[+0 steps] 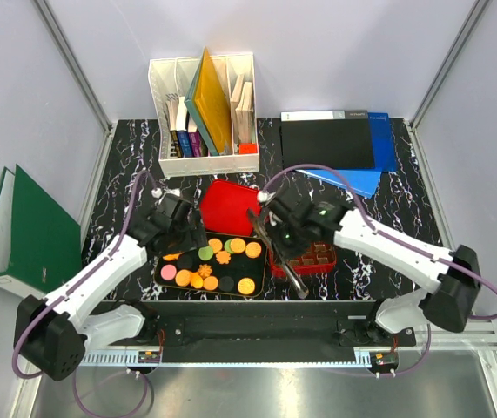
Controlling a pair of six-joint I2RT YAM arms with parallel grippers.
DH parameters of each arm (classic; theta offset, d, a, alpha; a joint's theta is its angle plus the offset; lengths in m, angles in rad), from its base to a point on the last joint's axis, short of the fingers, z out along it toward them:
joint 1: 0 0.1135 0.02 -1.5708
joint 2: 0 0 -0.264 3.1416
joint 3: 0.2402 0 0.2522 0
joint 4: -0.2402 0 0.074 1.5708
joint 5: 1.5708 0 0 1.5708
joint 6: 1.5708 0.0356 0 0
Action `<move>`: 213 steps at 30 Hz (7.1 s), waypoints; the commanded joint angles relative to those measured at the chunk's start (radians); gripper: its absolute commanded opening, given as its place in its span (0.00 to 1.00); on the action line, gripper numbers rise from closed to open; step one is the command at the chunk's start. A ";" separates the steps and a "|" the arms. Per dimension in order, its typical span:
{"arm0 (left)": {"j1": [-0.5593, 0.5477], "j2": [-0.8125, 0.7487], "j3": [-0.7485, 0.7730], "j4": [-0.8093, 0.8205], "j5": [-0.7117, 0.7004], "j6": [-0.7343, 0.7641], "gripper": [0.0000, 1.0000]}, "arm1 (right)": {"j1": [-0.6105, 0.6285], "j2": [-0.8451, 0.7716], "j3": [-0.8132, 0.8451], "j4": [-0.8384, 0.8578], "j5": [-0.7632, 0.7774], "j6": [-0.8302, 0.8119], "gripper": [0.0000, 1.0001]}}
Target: Pack the cookies
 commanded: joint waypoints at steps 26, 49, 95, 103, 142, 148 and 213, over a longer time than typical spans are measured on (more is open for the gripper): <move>0.053 -0.184 0.004 -0.092 -0.127 -0.077 0.99 | 0.242 0.313 0.240 -0.034 0.070 -0.082 0.46; 0.053 -0.161 0.000 -0.073 -0.111 -0.060 0.99 | 0.285 0.357 0.435 -0.158 0.337 -0.030 0.54; 0.053 -0.141 -0.011 -0.056 -0.072 -0.048 0.99 | 0.331 0.465 0.386 -0.143 0.294 -0.016 0.50; 0.054 -0.139 -0.012 -0.053 -0.069 -0.046 0.98 | 0.333 0.423 0.401 -0.178 0.334 0.009 0.31; 0.053 -0.107 -0.043 -0.003 0.013 -0.046 0.98 | -0.175 -0.153 0.029 -0.288 0.412 0.289 0.21; 0.054 -0.106 -0.045 -0.003 0.022 -0.049 0.98 | -0.184 -0.132 0.004 -0.203 0.384 0.274 0.20; 0.054 -0.080 -0.037 -0.003 0.027 -0.042 0.98 | -0.289 -0.186 0.007 -0.101 0.371 0.233 0.06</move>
